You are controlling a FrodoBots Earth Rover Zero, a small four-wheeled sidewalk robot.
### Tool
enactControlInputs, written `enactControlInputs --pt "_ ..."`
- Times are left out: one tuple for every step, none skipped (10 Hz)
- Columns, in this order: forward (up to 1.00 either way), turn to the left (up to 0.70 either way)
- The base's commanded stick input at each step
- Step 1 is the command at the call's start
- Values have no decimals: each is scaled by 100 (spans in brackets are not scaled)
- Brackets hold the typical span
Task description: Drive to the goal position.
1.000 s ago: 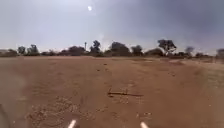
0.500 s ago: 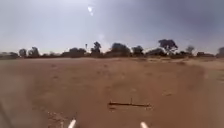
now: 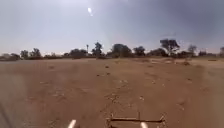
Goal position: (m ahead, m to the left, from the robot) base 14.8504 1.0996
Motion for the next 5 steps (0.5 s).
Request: enactControlInputs --pt "70 29" --pt "70 33" --pt "70 35" --pt "70 35" --pt "70 35"
